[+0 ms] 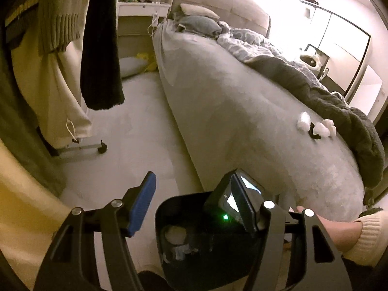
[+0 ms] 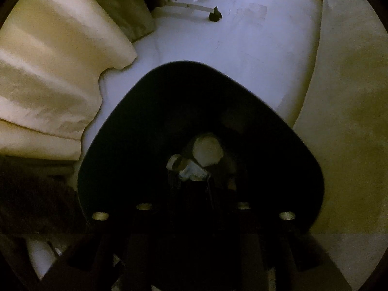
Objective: Collect trash
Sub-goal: 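Move both tools back toward the bubble wrap and black piece on the bed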
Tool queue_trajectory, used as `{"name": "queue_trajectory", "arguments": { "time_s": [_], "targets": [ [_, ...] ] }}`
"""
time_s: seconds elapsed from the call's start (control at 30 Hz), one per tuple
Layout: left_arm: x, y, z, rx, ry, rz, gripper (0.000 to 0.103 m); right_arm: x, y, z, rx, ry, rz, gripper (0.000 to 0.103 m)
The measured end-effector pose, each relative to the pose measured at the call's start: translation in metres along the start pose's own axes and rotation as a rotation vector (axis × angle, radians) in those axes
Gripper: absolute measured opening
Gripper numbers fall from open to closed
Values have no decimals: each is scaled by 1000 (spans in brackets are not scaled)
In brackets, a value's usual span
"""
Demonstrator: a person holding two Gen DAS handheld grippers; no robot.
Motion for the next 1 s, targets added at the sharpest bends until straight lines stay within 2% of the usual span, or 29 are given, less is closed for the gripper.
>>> {"name": "queue_trajectory", "arguments": {
  "time_s": [0.17,0.3,0.47,0.7,1.0],
  "targets": [
    [-5,-2,-13,-22,38,4,66,-4,-4,-2,-9,6,0,48],
    [-18,0,-33,-12,77,-13,66,-18,-6,-9,-14,47,-8,55],
    [-32,6,-58,22,150,-33,66,-62,-8,-22,-8,174,-58,64],
    [-29,19,-81,66,195,-38,69,-124,-1,-24,-21,351,-67,69],
    [-5,42,-108,115,224,-19,72,-195,42,-20,1,554,28,72]
  ]
}}
Point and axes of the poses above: each gripper's, at about its wrist camera, not at the fingertips, and x roughly the way its jaws point, y to its right, z to its underside, the point moved 9 cm from there along x, roughly the way its jaws point, and after that the axes turned 1 degree about z, right-handed, at the moved point
